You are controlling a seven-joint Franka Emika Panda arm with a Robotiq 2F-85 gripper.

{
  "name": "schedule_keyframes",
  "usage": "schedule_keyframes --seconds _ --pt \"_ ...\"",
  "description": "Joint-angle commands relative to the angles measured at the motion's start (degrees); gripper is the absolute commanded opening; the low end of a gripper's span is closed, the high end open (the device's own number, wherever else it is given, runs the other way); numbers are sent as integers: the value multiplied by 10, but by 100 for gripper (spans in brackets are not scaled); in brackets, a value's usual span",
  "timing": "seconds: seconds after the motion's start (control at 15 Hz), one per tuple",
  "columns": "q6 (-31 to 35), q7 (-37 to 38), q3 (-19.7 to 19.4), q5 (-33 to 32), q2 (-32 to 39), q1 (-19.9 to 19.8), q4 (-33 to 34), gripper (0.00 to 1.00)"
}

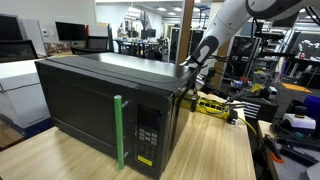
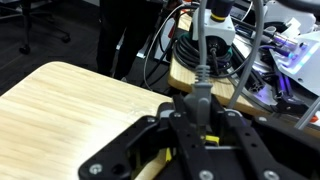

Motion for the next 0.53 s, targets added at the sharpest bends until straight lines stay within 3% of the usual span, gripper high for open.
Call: schedule_keyframes --seconds 0.0,0.47 --pt "-6 22 16 41 -1 14 21 8" --pt "-49 37 18 66 -43 34 38 8"
